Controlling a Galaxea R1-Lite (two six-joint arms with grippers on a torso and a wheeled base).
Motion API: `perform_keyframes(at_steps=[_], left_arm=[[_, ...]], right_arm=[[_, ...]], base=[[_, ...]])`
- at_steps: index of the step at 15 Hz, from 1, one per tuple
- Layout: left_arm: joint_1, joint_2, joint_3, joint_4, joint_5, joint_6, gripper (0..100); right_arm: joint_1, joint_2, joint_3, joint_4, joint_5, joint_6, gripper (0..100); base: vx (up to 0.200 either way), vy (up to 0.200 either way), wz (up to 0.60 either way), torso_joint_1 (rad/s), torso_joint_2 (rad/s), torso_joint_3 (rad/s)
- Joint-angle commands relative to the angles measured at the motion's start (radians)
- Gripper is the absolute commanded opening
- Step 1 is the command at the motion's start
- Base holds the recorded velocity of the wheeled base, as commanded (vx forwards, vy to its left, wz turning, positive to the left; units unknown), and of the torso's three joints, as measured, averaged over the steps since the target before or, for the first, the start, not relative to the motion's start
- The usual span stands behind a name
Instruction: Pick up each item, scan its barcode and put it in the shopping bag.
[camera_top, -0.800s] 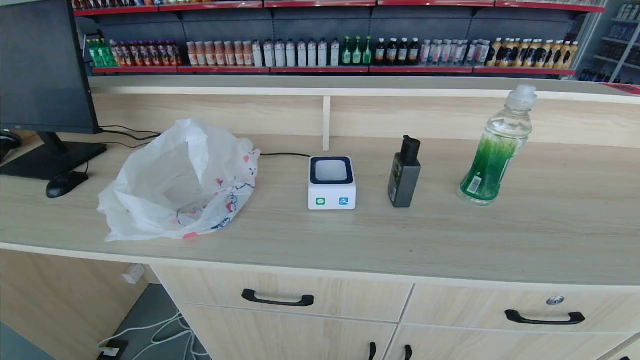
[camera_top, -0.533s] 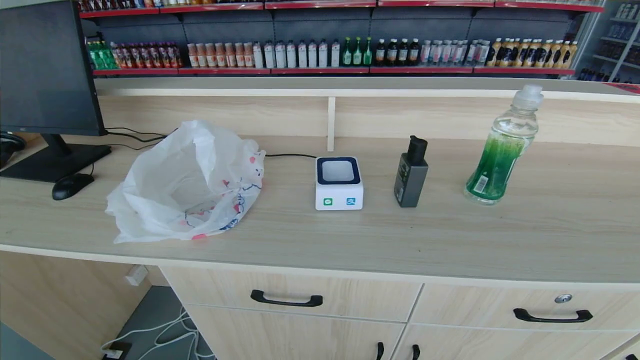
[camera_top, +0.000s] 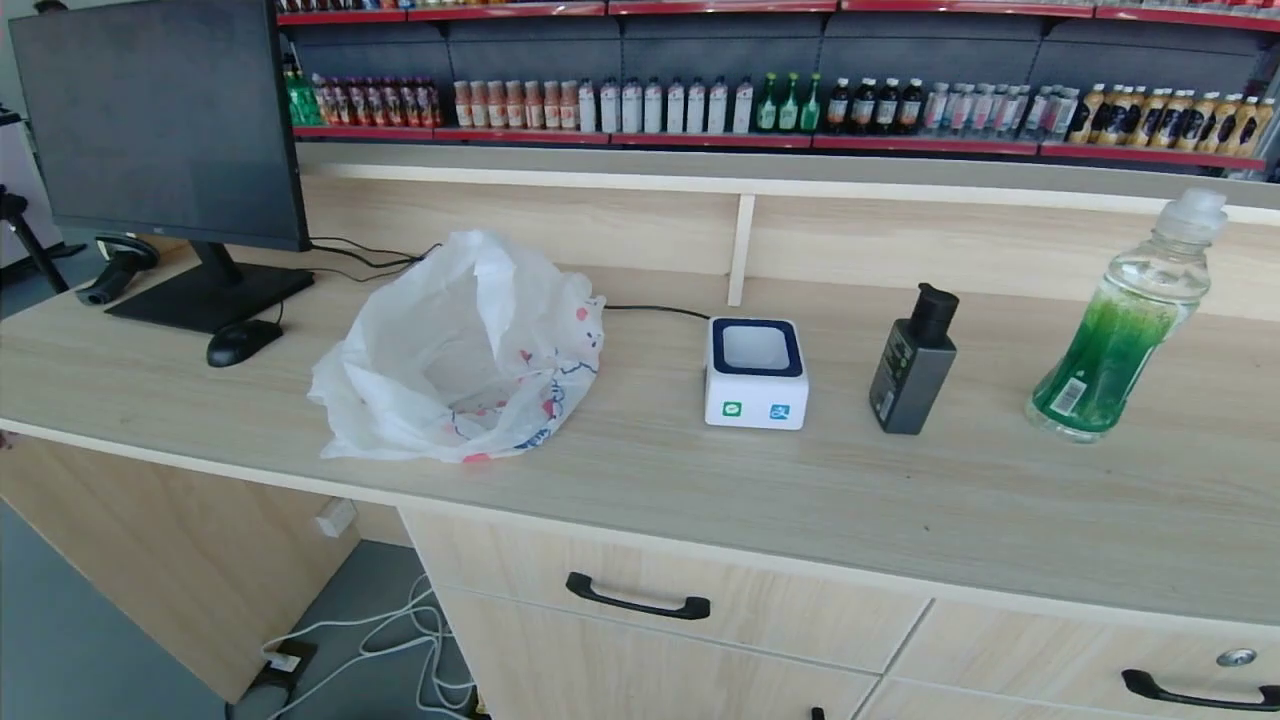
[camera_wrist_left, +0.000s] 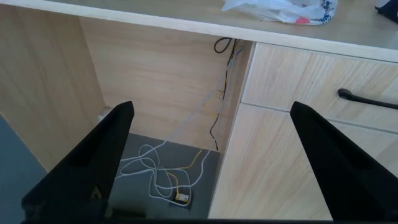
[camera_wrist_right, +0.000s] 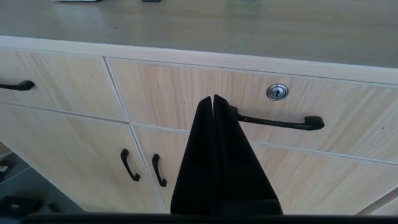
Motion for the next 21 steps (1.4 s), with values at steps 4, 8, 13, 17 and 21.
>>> perform_keyframes(at_steps=[4,8,13,17,21], left_arm=[[0.002,0.000,0.000,0.000,0.002,-0.005,100],[0.000,0.000,0.000,0.000,0.002,-0.003,100],[0.002,0.000,0.000,0.000,0.002,0.000,100],[0.000,0.000,0.000,0.000,0.000,0.000,100],[0.000,0.000,0.000,0.000,0.002,0.000,100]], right_arm=[[0.000,0.001,0.000,-0.002,0.003,0.010,0],[0.003,0.124,-0.170,0.018,0.056,-0.001,0],[0.014,0.572,-0.469,-0.072,0.074,0.090,0],[0.092,0.877,-0.492,-0.359,0.074,0.114,100],[0.160,1.097,-0.468,-0.644,0.074,0.117,100]], base=[[0.000,0.000,0.15,0.003,0.00,-0.001],[0.000,0.000,0.00,0.000,0.00,0.000],[0.000,0.000,0.00,0.000,0.00,0.000],[0.000,0.000,0.00,0.000,0.00,0.000],[0.000,0.000,0.00,0.000,0.00,0.000]])
